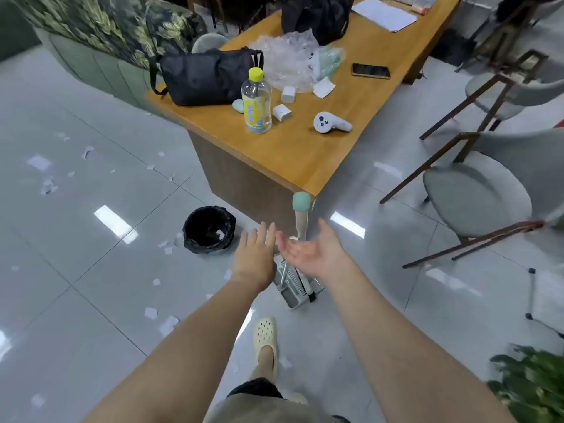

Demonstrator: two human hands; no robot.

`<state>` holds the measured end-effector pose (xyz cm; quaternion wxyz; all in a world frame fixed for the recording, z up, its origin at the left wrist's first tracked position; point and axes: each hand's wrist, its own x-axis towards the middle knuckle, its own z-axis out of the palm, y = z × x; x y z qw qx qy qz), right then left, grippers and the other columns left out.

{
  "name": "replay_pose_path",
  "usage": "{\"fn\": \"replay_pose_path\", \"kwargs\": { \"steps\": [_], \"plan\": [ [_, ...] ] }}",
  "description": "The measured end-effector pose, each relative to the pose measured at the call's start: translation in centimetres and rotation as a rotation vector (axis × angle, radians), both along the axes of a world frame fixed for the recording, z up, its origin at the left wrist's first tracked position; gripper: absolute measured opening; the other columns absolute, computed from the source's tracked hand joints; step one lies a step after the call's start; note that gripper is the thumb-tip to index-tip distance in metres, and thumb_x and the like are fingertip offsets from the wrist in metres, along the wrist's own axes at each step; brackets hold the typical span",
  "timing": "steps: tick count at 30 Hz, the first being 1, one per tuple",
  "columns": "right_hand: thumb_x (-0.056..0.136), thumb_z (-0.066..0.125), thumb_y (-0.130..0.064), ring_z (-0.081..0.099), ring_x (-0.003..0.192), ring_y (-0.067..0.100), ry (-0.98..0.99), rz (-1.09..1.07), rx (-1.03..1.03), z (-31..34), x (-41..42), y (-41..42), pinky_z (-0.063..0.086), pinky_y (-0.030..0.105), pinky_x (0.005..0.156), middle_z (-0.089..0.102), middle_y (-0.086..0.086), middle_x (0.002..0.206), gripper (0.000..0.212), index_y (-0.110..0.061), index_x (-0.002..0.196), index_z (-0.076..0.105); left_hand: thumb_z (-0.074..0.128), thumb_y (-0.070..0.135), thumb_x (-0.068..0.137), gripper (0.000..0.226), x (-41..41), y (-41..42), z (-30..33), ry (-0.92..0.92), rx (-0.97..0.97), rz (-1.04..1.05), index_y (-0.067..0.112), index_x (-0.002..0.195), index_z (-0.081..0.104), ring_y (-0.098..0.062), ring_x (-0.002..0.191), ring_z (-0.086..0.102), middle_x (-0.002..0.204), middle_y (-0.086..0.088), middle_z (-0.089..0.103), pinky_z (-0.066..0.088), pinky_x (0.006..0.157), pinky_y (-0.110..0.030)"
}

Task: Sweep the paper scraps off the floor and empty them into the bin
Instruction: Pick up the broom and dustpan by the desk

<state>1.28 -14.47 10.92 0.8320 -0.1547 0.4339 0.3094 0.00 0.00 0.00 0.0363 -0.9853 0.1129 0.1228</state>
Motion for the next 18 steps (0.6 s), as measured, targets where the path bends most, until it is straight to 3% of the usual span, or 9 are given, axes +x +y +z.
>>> {"fn": "replay_pose_path", "kwargs": {
  "steps": [4, 6, 8, 10, 11, 13, 15, 16, 18],
  "plan": [
    [0.094, 0.058, -0.041, 0.069, 0.076, 0.033, 0.107, -0.226, 0.005, 0.1, 4.0, 2.2, 0.060, 0.034, 0.064, 0.061, 0.028, 0.108, 0.045, 0.003, 0.104, 0.054, 0.049, 0.042, 0.098, 0.085, 3.4, 0.4, -2.7, 0.153, -0.114, 0.086, 0.008, 0.162, 0.003, -0.030, 0.133, 0.045, 0.150, -0.010, 0.041, 0.037, 0.111, -0.043],
    [0.094, 0.059, -0.026, 0.068, 0.067, 0.032, 0.157, -0.325, -0.016, 0.2, 5.6, 3.1, 0.060, 0.033, 0.055, 0.058, 0.027, 0.108, 0.028, -0.001, 0.107, 0.055, 0.046, 0.037, 0.099, 0.063, 5.1, -0.2, -3.0, 0.336, -0.201, 0.081, 0.011, 0.154, 0.030, -0.031, 0.116, 0.058, 0.133, -0.008, 0.057, 0.048, 0.091, -0.041],
    [0.091, 0.060, -0.013, 0.067, 0.079, 0.029, 0.169, -0.418, -0.010, -0.3, 6.9, 3.7, 0.059, 0.033, 0.048, 0.056, 0.025, 0.111, 0.031, 0.002, 0.116, 0.054, 0.046, 0.027, 0.097, 0.039, 6.7, -1.1, -2.5, 0.480, -0.242, 0.041, 0.013, 0.133, 0.051, -0.032, 0.105, 0.064, 0.123, -0.008, 0.065, 0.048, 0.077, -0.036],
    [0.082, 0.058, 0.000, 0.066, 0.091, 0.024, 0.151, -0.478, -0.007, -0.3, 7.5, 4.0, 0.056, 0.034, 0.040, 0.057, 0.019, 0.114, 0.035, 0.003, 0.117, 0.054, 0.047, 0.019, 0.094, 0.034, 7.7, -2.1, -3.2, 0.545, -0.270, 0.077, 0.013, 0.126, 0.054, -0.031, 0.104, 0.065, 0.122, -0.005, 0.065, 0.049, 0.077, -0.036],
    [0.075, 0.057, 0.005, 0.067, 0.085, 0.023, 0.173, -0.501, 0.001, -1.0, 7.7, 3.5, 0.053, 0.034, 0.036, 0.059, 0.016, 0.108, 0.038, 0.002, 0.113, 0.054, 0.048, 0.019, 0.092, 0.033, 8.0, -2.2, -2.8, 0.575, -0.285, 0.127, 0.015, 0.124, 0.055, -0.029, 0.103, 0.067, 0.120, -0.002, 0.065, 0.052, 0.081, -0.036],
    [0.068, 0.049, 0.009, 0.065, 0.057, 0.025, 0.268, -0.498, 0.008, -1.3, 7.7, 3.2, 0.048, 0.031, 0.032, 0.060, 0.013, 0.083, 0.034, -0.001, 0.099, 0.054, 0.047, 0.021, 0.085, 0.029, 9.0, -3.6, -9.4, 0.653, -0.292, 0.224, 0.022, 0.110, 0.061, -0.025, 0.095, 0.067, 0.109, 0.000, 0.070, 0.056, 0.084, -0.039],
    [0.077, 0.036, 0.010, 0.055, 0.038, 0.016, 0.261, -0.498, -0.071, -1.3, 6.9, 2.8, 0.047, 0.022, 0.035, 0.053, 0.008, 0.058, 0.020, -0.005, 0.076, 0.050, 0.036, 0.022, 0.079, 0.025, 9.5, -5.2, -14.7, 0.711, -0.321, 0.281, 0.020, 0.095, 0.055, -0.033, 0.084, 0.062, 0.102, -0.008, 0.073, 0.054, 0.078, -0.046],
    [0.078, 0.040, 0.014, 0.049, 0.033, 0.012, 0.195, -0.502, -0.144, -1.5, 6.2, 2.5, 0.046, 0.013, 0.043, 0.050, 0.005, 0.047, 0.025, -0.006, 0.065, 0.048, 0.033, 0.022, 0.078, 0.023, 9.2, -5.7, -15.1, 0.736, -0.364, 0.341, 0.017, 0.092, 0.050, -0.035, 0.081, 0.057, 0.101, -0.012, 0.071, 0.051, 0.075, -0.045],
    [0.044, 0.085, 0.012, 0.049, 0.040, 0.008, 0.005, -0.322, -0.313, -0.6, 5.3, 2.1, 0.046, 0.022, 0.060, 0.050, 0.001, 0.042, 0.038, -0.009, 0.055, 0.055, 0.043, 0.020, 0.082, 0.021, 8.2, -5.6, -10.9, 0.744, -0.380, 0.303, 0.016, 0.096, 0.059, -0.030, 0.081, 0.057, 0.096, -0.007, 0.069, 0.046, 0.070, -0.037]
  ]
}}
